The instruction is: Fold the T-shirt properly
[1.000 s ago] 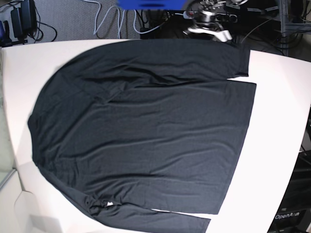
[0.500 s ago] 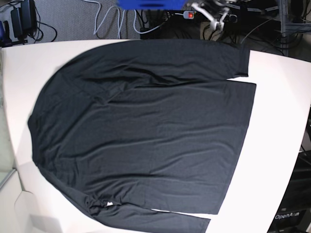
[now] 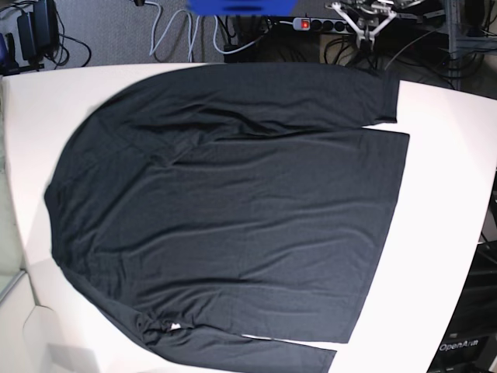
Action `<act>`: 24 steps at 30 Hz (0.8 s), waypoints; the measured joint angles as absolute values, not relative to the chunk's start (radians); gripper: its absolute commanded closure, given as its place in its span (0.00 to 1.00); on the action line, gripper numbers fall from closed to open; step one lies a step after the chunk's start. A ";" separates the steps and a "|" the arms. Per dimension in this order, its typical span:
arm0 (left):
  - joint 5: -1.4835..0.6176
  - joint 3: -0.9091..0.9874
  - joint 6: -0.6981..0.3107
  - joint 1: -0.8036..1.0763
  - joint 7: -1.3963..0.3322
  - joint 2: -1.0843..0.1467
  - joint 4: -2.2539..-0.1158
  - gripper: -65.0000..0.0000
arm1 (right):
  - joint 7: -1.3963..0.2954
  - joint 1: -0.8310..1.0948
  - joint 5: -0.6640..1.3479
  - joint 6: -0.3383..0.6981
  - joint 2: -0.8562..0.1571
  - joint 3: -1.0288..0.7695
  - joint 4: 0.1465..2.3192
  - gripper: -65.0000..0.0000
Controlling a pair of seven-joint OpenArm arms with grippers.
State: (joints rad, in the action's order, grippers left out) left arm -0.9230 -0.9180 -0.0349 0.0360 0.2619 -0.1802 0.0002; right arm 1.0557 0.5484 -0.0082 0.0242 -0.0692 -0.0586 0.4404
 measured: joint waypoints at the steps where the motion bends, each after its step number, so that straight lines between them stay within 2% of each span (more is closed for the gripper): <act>1: -0.923 -0.918 -0.022 0.024 0.234 -0.180 0.000 1.00 | 1.050 0.543 -0.006 0.024 -0.072 -0.059 0.439 1.00; 6: -0.923 -0.919 0.037 0.005 0.082 -0.189 -0.002 1.00 | 1.046 0.538 -0.007 0.024 -0.074 -0.059 0.440 1.00; 13: -0.926 -1.008 0.042 0.011 0.064 -0.196 0.000 1.00 | 1.046 0.539 -0.007 0.024 -0.082 -0.059 0.440 1.00; 22: -0.920 -1.013 0.034 0.101 0.352 -0.169 -0.002 1.00 | 1.047 0.545 -0.007 0.024 -0.086 -0.059 0.440 1.00; 24: -0.928 -1.013 -0.002 0.125 0.430 -0.172 0.002 1.00 | 1.047 0.545 -0.008 0.024 -0.085 -0.059 0.440 1.00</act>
State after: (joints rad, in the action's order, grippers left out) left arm -0.9283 -1.0126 -0.0025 0.1253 0.4305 -0.1722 0.0021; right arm 1.0466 0.5446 -0.0082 0.0242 -0.0853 -0.0586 0.4404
